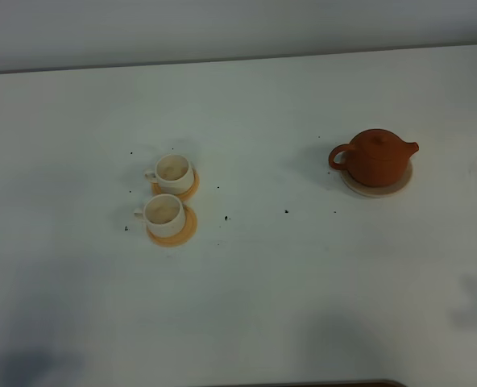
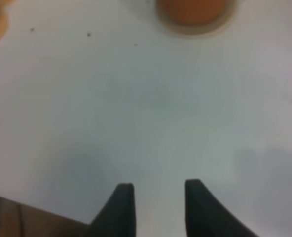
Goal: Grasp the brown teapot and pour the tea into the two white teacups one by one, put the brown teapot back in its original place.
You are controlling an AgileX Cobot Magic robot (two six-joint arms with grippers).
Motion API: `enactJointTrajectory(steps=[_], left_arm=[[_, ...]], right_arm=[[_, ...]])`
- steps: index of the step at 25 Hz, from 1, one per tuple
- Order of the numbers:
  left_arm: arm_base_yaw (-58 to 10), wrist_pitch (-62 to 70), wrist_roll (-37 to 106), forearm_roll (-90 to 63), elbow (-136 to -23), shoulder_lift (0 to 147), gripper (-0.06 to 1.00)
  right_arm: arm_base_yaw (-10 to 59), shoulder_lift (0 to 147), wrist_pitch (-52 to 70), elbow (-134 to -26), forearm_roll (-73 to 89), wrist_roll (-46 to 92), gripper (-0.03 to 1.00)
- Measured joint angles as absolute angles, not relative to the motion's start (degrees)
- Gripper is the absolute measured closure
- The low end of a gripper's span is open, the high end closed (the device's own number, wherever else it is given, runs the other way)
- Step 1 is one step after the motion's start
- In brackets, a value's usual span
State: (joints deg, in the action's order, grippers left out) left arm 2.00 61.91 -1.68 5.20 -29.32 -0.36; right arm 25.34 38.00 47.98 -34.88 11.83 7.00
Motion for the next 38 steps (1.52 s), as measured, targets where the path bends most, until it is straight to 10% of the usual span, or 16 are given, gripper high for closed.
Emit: enactJointTrajectory(steps=[13, 38], left_arm=[[2.0, 61.74, -1.7, 5.2, -29.32, -0.36, 0.49], [2.0, 61.74, -1.7, 5.25, -29.32, -0.36, 0.49]], right_arm=[[25.34, 67.48, 33.68, -40.99, 32.31, 22.65, 0.66], [31.3, 119.25, 50.12, -102.3, 11.39, 8.08, 0.65]])
